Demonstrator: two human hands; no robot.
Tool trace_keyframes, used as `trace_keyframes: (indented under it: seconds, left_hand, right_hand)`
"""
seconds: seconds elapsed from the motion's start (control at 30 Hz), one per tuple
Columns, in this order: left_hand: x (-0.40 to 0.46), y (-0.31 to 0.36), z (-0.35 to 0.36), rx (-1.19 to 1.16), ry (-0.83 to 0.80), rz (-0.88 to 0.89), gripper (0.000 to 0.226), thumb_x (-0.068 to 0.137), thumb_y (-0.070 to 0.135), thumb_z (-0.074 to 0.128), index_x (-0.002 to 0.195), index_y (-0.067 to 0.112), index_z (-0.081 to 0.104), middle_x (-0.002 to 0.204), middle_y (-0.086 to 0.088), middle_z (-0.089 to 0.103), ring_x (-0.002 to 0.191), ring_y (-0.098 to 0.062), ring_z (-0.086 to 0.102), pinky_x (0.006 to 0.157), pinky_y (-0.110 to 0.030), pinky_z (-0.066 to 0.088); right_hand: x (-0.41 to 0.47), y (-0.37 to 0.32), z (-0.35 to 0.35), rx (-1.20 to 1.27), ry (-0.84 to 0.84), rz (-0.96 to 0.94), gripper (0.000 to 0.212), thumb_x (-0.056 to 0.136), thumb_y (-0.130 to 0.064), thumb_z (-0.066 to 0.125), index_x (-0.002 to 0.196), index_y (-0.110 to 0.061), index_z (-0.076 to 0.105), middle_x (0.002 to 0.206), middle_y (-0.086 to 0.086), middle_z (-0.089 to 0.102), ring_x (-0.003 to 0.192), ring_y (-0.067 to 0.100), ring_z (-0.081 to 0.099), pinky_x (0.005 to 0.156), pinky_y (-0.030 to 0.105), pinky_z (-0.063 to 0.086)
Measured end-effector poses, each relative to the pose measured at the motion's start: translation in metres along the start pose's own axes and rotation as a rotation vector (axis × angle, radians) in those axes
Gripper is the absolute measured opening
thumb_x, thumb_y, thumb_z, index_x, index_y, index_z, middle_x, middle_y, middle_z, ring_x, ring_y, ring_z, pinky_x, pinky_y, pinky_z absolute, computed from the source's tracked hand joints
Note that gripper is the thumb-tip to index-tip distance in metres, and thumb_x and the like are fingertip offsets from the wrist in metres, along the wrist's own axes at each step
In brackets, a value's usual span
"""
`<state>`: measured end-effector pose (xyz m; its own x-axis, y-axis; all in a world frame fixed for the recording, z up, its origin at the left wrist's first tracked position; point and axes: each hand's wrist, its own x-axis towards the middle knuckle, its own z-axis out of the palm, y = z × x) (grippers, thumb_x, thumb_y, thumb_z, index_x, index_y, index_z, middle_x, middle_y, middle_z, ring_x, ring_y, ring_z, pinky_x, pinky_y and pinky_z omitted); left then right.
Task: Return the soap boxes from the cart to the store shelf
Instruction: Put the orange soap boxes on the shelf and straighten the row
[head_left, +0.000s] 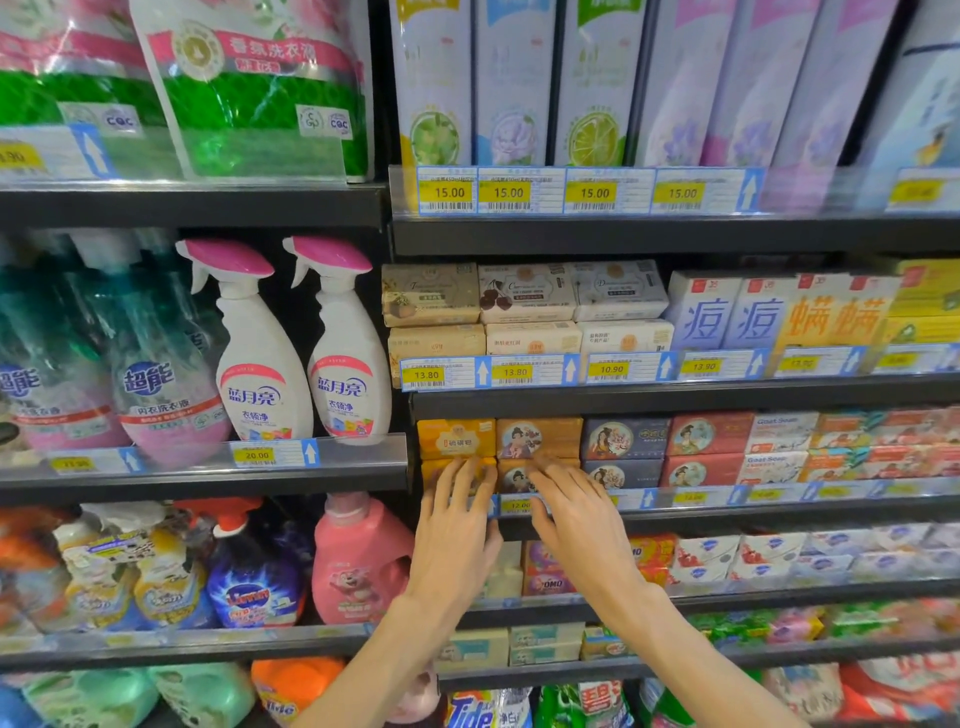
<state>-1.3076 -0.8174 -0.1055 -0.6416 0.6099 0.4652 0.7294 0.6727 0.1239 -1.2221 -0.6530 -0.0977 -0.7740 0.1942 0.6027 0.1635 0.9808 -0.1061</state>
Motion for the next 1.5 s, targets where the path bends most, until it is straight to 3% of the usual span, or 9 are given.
trace_keyframes:
  seconds: [0.17, 0.33, 0.47, 0.63, 0.83, 0.97, 1.07, 1.3, 1.5]
  left_hand:
    - [0.0, 0.006, -0.001, -0.038, 0.061, 0.125, 0.057, 0.087, 0.022, 0.057, 0.144, 0.022, 0.049, 0.147, -0.002, 0.048, 0.143, -0.024, 0.037, 0.118, -0.046, 0.033]
    - [0.009, 0.026, 0.001, -0.05, 0.053, 0.253, 0.06, 0.09, 0.022, 0.054, 0.149, 0.016, 0.043, 0.156, -0.003, 0.041, 0.148, -0.022, 0.031, 0.123, -0.043, 0.025]
    - [0.013, 0.033, 0.006, -0.018, 0.018, 0.239, 0.069, 0.087, 0.027, 0.059, 0.152, 0.011, 0.04, 0.166, -0.009, 0.025, 0.155, -0.025, 0.018, 0.125, -0.045, 0.021]
    - [0.012, 0.036, 0.009, -0.014, 0.012, 0.237, 0.068, 0.086, 0.025, 0.06, 0.15, 0.01, 0.043, 0.166, -0.01, 0.023, 0.156, -0.025, 0.016, 0.124, -0.047, 0.023]
    - [0.006, 0.023, -0.012, -0.206, 0.139, 0.127, 0.051, 0.09, 0.011, 0.06, 0.14, 0.014, 0.051, 0.147, -0.003, 0.048, 0.14, -0.02, 0.04, 0.117, -0.039, 0.036]
    - [0.004, 0.001, -0.027, -0.125, 0.249, 0.079, 0.039, 0.09, 0.008, 0.061, 0.129, 0.01, 0.061, 0.132, -0.004, 0.059, 0.126, -0.024, 0.051, 0.104, -0.041, 0.046]
    - [0.002, -0.012, -0.036, -0.023, 0.322, 0.047, 0.037, 0.093, 0.011, 0.059, 0.13, 0.011, 0.062, 0.132, -0.005, 0.059, 0.128, -0.027, 0.05, 0.106, -0.044, 0.044]
    - [0.014, -0.033, -0.036, 0.272, 0.364, 0.004, 0.048, 0.093, 0.021, 0.06, 0.14, 0.013, 0.055, 0.142, -0.01, 0.052, 0.142, -0.032, 0.039, 0.119, -0.056, 0.023]
    - [0.034, -0.052, -0.029, 0.369, 0.482, 0.009, 0.039, 0.097, 0.018, 0.051, 0.135, 0.01, 0.058, 0.127, -0.012, 0.059, 0.136, -0.035, 0.044, 0.119, -0.057, 0.022]
  right_hand:
    - [-0.002, 0.003, 0.001, 0.026, 0.0, -0.012, 0.036, 0.097, -0.027, 0.052, 0.132, -0.02, 0.06, 0.139, -0.003, 0.058, 0.128, 0.014, 0.053, 0.109, 0.036, 0.043]
    - [-0.01, 0.012, 0.0, 0.042, 0.039, 0.033, 0.038, 0.093, -0.021, 0.06, 0.13, -0.016, 0.063, 0.138, 0.0, 0.06, 0.13, 0.014, 0.054, 0.112, 0.036, 0.041]
    - [-0.009, 0.019, 0.0, 0.047, 0.013, 0.044, 0.044, 0.092, -0.021, 0.061, 0.136, -0.016, 0.059, 0.142, 0.0, 0.057, 0.132, 0.013, 0.052, 0.116, 0.033, 0.037]
    - [-0.008, 0.021, -0.004, 0.087, 0.0, 0.031, 0.044, 0.092, -0.019, 0.062, 0.136, -0.017, 0.058, 0.141, 0.0, 0.058, 0.131, 0.014, 0.053, 0.115, 0.032, 0.037]
    - [-0.006, 0.016, -0.016, 0.225, 0.024, 0.018, 0.035, 0.095, -0.017, 0.061, 0.129, -0.016, 0.063, 0.132, -0.003, 0.062, 0.124, 0.014, 0.055, 0.105, 0.031, 0.046]
    - [0.007, 0.006, -0.019, 0.221, 0.065, -0.034, 0.027, 0.097, -0.019, 0.06, 0.123, -0.016, 0.066, 0.12, -0.003, 0.065, 0.115, 0.015, 0.057, 0.096, 0.031, 0.049]
    - [0.017, -0.002, -0.017, 0.207, 0.098, -0.055, 0.025, 0.097, -0.022, 0.059, 0.12, -0.016, 0.068, 0.118, -0.001, 0.065, 0.113, 0.017, 0.056, 0.092, 0.034, 0.051]
    - [0.043, -0.026, -0.015, 0.071, 0.185, -0.123, 0.027, 0.097, -0.023, 0.059, 0.121, -0.012, 0.066, 0.122, 0.006, 0.064, 0.116, 0.024, 0.053, 0.1, 0.039, 0.048]
    - [0.063, -0.036, -0.001, -0.095, 0.173, -0.046, 0.03, 0.094, -0.032, 0.062, 0.114, -0.012, 0.068, 0.131, 0.008, 0.062, 0.129, 0.032, 0.049, 0.115, 0.051, 0.032]
